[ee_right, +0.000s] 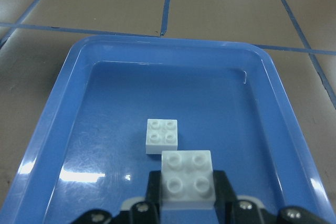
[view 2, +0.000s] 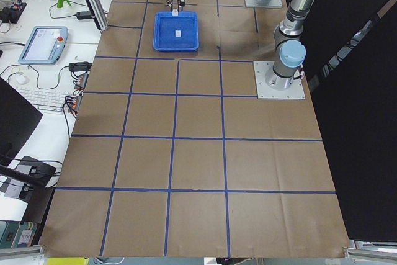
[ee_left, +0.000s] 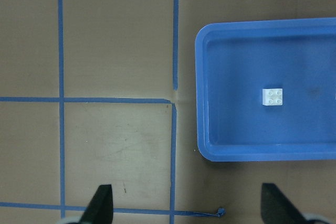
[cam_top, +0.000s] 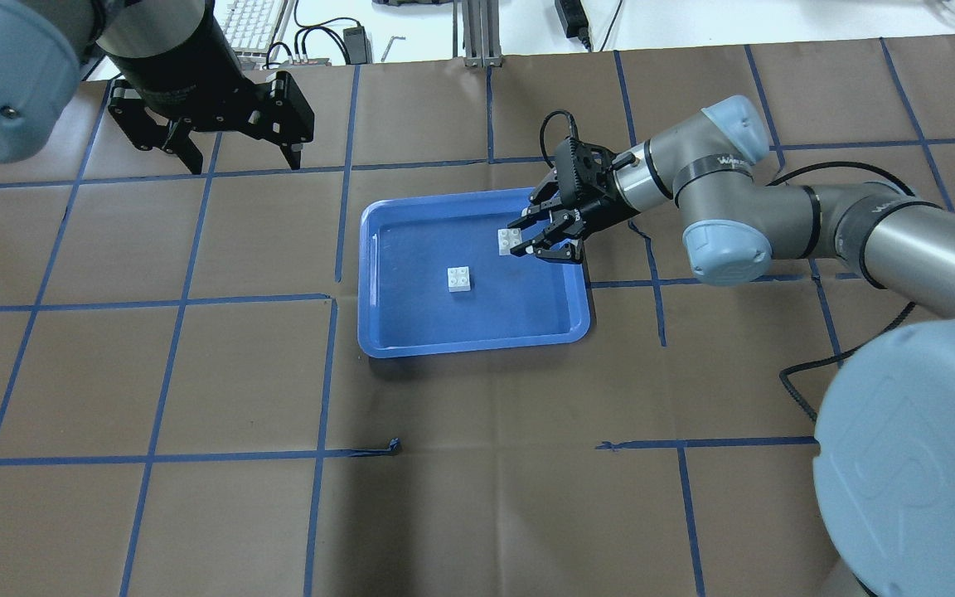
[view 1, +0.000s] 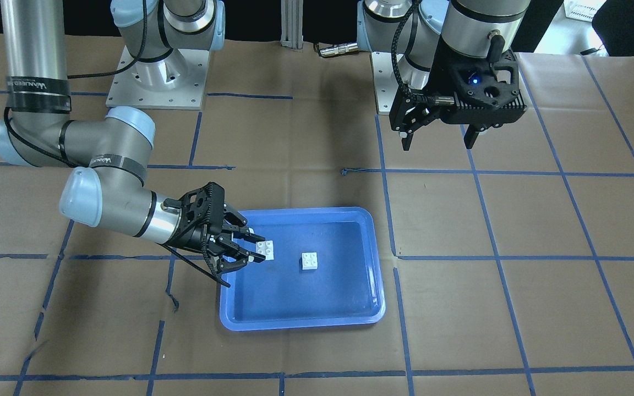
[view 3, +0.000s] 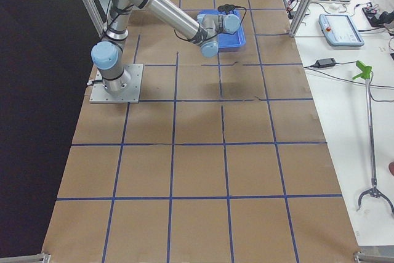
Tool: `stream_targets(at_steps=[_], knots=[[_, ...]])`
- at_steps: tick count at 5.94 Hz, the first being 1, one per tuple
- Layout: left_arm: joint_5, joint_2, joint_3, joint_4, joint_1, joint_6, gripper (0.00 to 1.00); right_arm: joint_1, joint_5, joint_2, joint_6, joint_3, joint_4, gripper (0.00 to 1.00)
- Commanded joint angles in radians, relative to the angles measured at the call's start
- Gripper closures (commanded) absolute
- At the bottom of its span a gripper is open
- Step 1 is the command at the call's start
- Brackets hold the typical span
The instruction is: Assemble white blocks and place on blue tray
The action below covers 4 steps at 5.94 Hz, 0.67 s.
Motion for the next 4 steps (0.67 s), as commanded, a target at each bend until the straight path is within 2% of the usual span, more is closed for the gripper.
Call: stream_targets(at_steps=[1,4], knots=[[-0.005,0.003,-0.001,0.0,0.015,0.005,0.01,0.024,0.0,0.059,0.032,0.005,-0.084,0.76],[0.002,0.006,0.002,0.002,0.019,0.005,0.01,0.041,-0.002,0.074,0.064,0.005,-0.087,0.76]])
